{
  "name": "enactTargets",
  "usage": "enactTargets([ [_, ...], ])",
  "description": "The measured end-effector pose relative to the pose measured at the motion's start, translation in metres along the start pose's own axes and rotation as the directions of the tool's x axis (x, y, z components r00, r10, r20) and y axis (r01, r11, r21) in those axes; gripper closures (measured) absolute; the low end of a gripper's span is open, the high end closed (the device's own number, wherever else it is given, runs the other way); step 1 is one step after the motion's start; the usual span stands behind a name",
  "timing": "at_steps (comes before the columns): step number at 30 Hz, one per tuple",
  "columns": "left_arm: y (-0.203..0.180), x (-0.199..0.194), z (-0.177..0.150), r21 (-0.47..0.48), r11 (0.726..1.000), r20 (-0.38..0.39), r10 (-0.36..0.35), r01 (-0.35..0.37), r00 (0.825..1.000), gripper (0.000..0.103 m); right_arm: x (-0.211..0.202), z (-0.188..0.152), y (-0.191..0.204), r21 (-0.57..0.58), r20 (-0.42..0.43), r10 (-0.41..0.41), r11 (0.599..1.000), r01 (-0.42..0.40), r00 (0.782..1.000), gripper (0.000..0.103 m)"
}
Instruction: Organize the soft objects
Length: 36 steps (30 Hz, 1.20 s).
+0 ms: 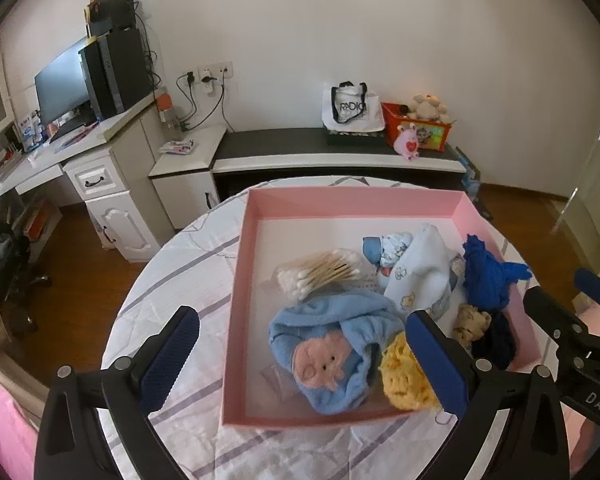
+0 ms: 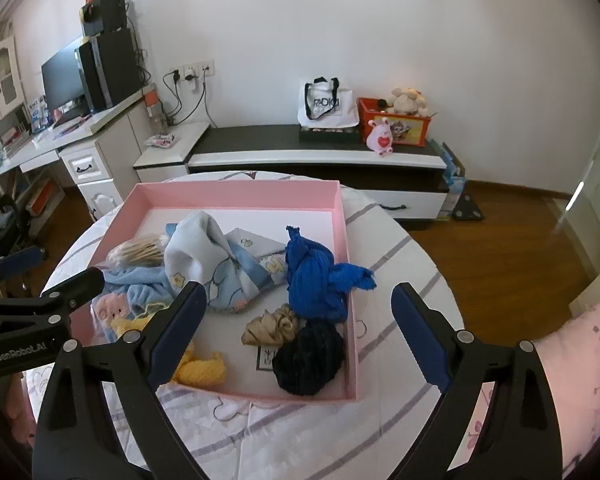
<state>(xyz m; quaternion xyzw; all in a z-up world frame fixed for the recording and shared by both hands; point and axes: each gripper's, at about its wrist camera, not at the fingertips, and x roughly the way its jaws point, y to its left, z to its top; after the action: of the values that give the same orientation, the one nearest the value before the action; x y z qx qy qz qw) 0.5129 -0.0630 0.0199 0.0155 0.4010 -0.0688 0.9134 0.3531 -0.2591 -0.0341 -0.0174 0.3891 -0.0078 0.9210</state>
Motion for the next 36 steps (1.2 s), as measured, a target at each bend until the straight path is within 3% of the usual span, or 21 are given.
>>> enactTargets([
  [11, -0.005, -0.061, -0.041, 0.003, 1.000, 0.043, 0.004, -0.004, 0.999, 0.001, -0.043, -0.026, 0.005, -0.002, 0.020, 0.000, 1.000, 0.000, 1.000, 0.010],
  [23, -0.010, -0.142, -0.083, -0.007, 1.000, 0.121, 0.014, -0.014, 0.993, 0.000, -0.109, -0.056, 0.014, -0.012, 0.101, 0.011, 1.000, -0.010, 0.995, 0.006],
  [24, -0.010, -0.149, -0.087, -0.007, 1.000, 0.131, 0.015, -0.014, 0.991, 0.000, -0.115, -0.058, 0.014, -0.014, 0.112, 0.012, 1.000, -0.011, 0.994, 0.000],
  [36, -0.018, -0.230, -0.125, -0.009, 0.999, 0.275, 0.041, -0.040, 0.961, 0.000, -0.184, -0.074, 0.023, -0.035, 0.263, 0.010, 0.999, 0.000, 0.965, 0.000],
])
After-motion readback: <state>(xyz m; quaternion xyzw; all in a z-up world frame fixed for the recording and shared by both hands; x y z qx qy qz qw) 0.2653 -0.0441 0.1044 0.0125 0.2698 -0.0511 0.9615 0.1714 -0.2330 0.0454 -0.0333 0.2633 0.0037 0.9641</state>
